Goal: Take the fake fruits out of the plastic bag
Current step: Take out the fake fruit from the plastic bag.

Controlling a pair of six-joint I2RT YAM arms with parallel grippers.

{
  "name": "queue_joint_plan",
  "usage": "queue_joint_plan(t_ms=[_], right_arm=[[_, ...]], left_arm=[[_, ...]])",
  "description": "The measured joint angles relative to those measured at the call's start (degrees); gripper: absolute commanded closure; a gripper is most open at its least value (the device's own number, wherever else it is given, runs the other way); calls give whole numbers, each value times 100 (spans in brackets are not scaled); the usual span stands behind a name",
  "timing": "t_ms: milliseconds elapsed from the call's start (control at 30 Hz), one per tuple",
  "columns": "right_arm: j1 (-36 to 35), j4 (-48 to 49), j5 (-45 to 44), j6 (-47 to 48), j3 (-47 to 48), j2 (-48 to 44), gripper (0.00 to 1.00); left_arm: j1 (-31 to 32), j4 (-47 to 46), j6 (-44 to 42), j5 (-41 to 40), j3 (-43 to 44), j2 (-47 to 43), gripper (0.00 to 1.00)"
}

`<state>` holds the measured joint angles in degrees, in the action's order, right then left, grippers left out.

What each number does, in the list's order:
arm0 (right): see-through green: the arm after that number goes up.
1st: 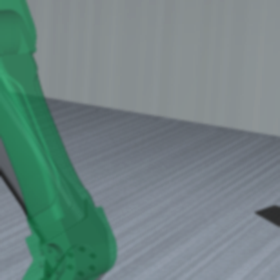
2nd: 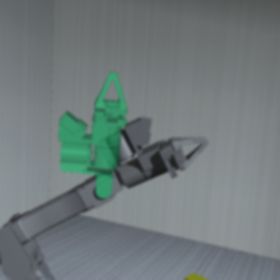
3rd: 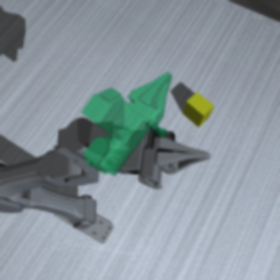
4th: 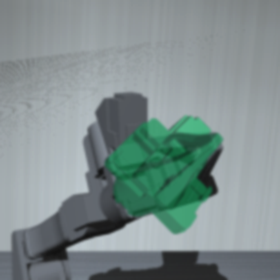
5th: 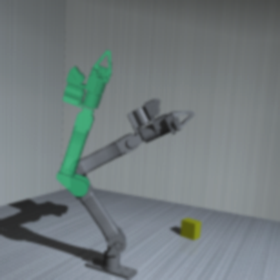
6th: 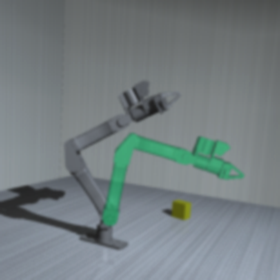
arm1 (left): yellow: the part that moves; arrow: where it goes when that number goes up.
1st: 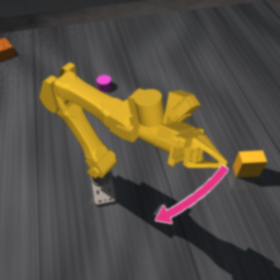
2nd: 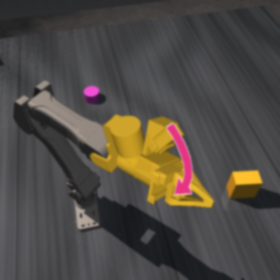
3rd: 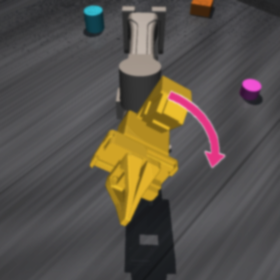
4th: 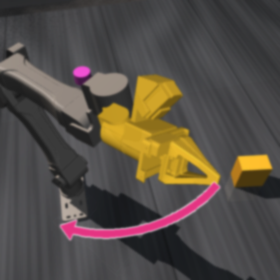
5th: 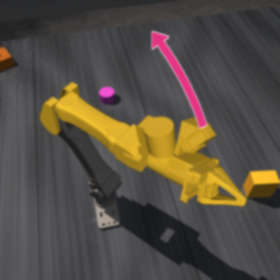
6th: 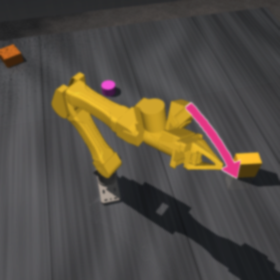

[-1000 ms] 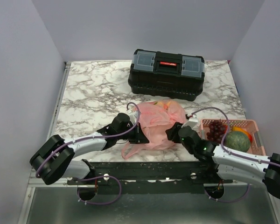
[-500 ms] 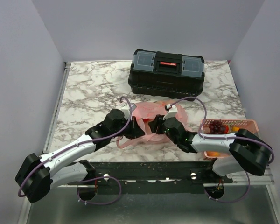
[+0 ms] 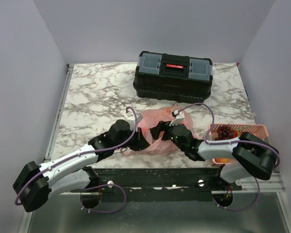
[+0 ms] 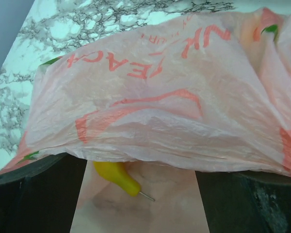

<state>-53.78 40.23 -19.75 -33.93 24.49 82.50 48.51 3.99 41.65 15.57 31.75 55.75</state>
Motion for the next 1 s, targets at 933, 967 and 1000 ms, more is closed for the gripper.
queue_joint_plan(t_ms=[933, 967, 1000], right_arm=[[0, 470, -466, 256, 931, 1613, 4], [0, 468, -514, 245, 986, 1665, 4], [0, 472, -544, 236, 1027, 1709, 4]], left_arm=[[0, 9, 269, -848, -872, 111, 100], [0, -2, 269, -848, -872, 127, 100], [0, -9, 269, -846, -872, 142, 100]])
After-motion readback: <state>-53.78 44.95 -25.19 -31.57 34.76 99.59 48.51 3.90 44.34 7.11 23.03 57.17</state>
